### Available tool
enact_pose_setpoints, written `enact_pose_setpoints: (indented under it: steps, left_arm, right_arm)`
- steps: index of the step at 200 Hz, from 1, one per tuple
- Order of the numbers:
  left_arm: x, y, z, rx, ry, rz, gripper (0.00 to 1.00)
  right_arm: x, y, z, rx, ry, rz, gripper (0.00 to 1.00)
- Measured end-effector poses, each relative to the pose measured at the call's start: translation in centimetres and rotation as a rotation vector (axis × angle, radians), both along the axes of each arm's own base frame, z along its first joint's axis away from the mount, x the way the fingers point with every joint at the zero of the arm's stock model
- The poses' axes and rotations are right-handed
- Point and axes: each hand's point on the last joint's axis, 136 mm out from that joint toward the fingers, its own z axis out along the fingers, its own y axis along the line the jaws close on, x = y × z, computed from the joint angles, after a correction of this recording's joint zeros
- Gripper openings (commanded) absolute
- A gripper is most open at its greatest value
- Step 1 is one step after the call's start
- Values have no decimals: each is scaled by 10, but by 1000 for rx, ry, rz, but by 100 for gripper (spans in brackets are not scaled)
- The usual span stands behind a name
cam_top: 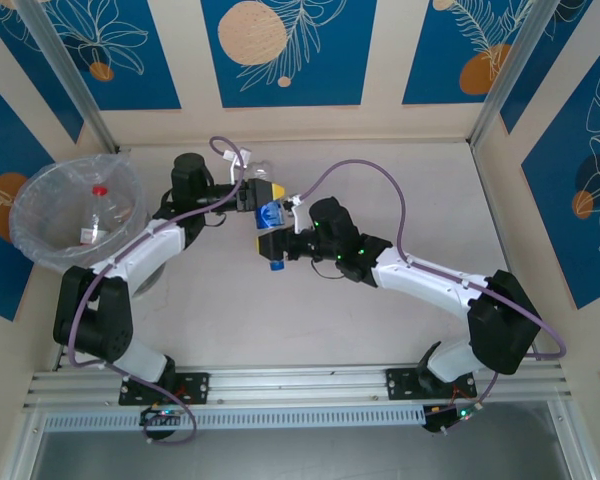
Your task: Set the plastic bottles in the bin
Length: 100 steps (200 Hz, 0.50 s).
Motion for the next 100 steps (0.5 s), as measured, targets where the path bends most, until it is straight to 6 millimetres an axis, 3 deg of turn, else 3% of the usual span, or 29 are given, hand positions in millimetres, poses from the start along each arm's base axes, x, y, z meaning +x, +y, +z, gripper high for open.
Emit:
enact_pose_setpoints:
  steps: [100]
  left_arm:
    - [4,-3,-1,24,19,-3,53]
  right_arm:
    - [4,-1,4,19,0,-10,67]
